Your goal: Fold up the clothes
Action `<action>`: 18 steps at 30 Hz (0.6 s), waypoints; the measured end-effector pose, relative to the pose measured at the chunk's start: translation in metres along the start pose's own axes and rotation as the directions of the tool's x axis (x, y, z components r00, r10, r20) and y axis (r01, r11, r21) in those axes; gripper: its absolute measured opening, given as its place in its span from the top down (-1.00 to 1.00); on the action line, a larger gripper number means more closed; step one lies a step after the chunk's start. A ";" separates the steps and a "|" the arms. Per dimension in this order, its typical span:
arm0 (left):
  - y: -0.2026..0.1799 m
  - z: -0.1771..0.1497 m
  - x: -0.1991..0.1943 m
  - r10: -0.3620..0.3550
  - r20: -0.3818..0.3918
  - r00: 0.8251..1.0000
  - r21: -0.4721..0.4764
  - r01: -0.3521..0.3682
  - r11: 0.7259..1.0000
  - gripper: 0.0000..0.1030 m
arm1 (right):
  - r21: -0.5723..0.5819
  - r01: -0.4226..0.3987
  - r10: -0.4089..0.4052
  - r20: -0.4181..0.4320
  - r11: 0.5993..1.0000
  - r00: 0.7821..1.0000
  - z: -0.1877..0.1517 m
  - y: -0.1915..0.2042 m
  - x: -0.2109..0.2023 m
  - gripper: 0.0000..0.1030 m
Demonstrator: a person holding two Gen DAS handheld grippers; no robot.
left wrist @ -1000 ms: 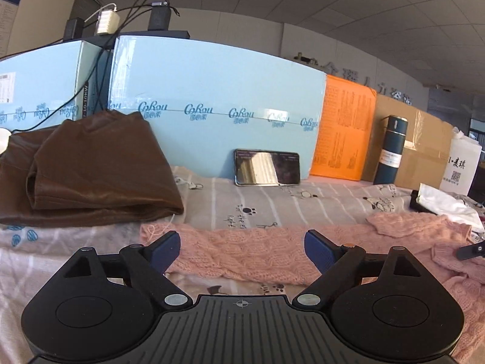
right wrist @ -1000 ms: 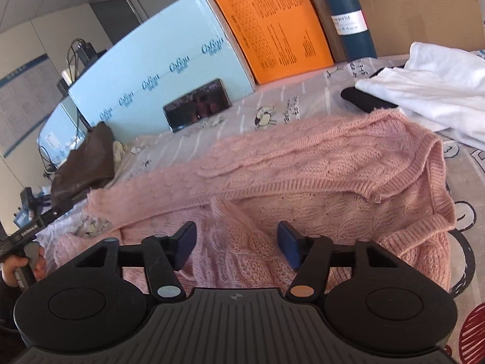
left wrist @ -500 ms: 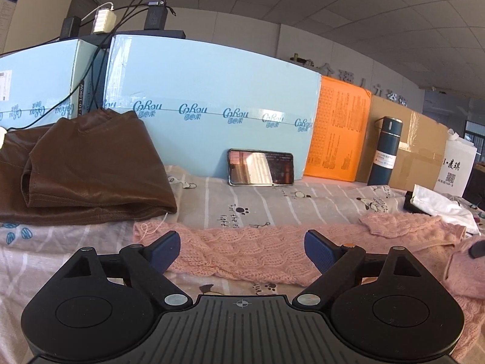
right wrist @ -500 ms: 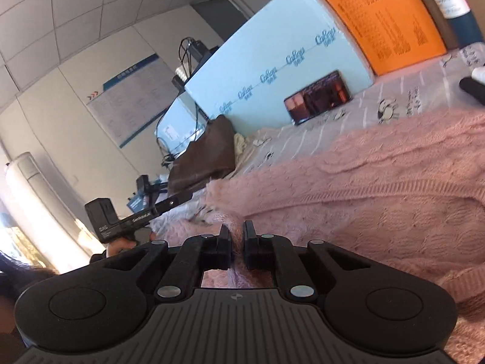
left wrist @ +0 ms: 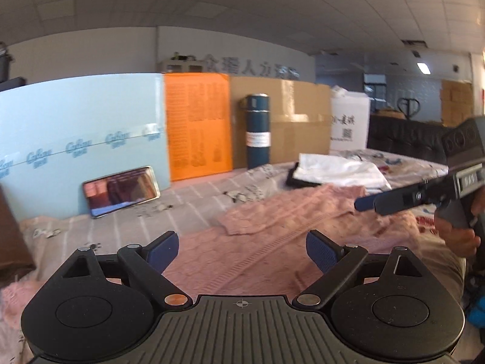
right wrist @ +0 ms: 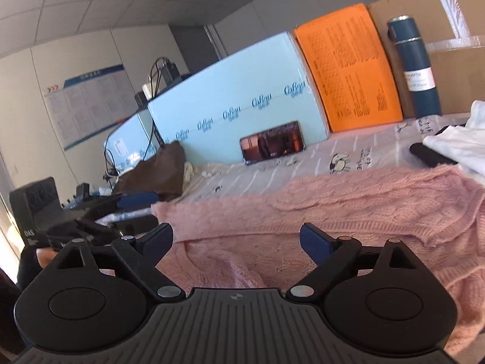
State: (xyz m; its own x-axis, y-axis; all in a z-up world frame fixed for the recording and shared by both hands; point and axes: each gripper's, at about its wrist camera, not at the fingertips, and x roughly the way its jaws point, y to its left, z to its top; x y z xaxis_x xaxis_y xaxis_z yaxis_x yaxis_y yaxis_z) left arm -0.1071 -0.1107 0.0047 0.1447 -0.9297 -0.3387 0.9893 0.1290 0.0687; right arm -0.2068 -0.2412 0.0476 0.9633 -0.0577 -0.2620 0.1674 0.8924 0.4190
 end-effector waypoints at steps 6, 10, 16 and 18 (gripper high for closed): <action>-0.030 0.002 0.047 -0.017 -0.083 0.996 0.116 0.027 0.993 -0.81 | -0.003 -0.082 0.081 -0.054 0.997 0.995 -0.017 0.007 -0.025 -0.76; -0.024 -0.002 0.076 0.019 -0.178 0.984 0.087 -0.004 0.996 -0.81 | 0.009 -0.104 0.105 -0.090 0.994 0.990 -0.027 0.006 -0.023 -0.76; -0.021 -0.012 0.088 0.065 -0.271 0.960 0.108 -0.037 0.994 -0.88 | 0.039 -0.023 0.028 -0.135 0.999 0.990 -0.036 -0.008 -0.014 -0.76; -0.018 -0.012 0.087 0.059 -0.266 0.962 0.094 -0.034 0.995 -0.90 | 0.042 -0.023 0.028 -0.134 0.999 0.991 -0.038 -0.009 -0.013 -0.77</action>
State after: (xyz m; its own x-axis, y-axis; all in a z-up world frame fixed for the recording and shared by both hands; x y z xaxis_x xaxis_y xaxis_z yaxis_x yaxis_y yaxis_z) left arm -0.1118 -0.1896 -0.0373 0.2025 -0.7950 -0.5718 0.9774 0.1280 0.1683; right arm -0.2287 -0.2314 0.0139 0.9308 0.0284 -0.3644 0.1539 0.8739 0.4612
